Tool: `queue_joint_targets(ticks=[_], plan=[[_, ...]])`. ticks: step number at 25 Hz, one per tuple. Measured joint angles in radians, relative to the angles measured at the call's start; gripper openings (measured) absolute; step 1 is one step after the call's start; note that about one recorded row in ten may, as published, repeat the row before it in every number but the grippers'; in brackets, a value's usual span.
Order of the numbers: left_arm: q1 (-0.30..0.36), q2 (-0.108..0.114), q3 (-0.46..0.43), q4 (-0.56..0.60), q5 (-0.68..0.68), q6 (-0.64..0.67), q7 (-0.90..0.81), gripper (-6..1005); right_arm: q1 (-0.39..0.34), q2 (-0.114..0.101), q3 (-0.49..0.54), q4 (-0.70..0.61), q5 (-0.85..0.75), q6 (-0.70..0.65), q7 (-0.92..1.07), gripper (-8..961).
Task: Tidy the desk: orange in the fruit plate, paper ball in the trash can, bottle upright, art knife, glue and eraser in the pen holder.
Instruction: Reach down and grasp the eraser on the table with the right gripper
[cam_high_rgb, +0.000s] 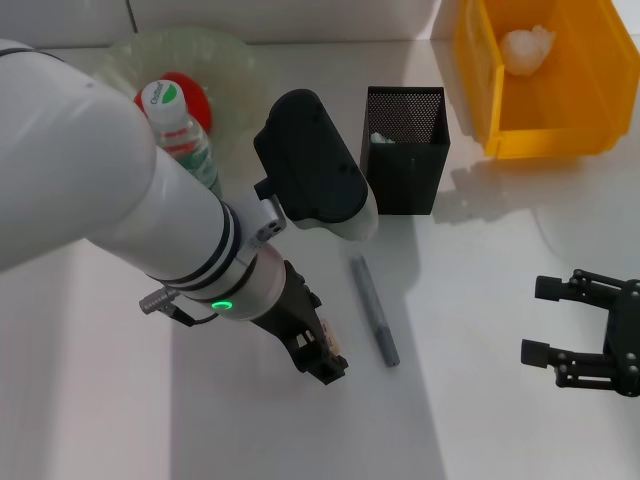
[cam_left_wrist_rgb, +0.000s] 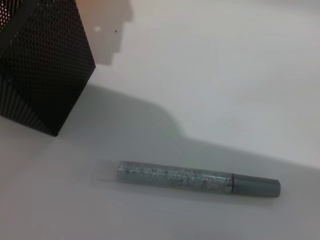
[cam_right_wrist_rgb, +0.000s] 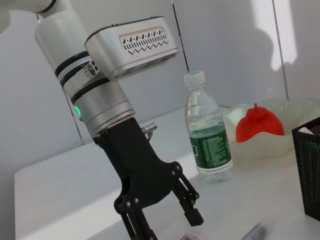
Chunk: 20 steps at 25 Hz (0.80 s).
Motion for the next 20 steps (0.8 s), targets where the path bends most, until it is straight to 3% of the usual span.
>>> queue_joint_targets(ticks=[20], plan=[[-0.024,0.000,0.003,-0.047,-0.004,-0.010,0.004,646,-0.005,0.000,0.000,0.001,-0.012,-0.001,0.000,835]])
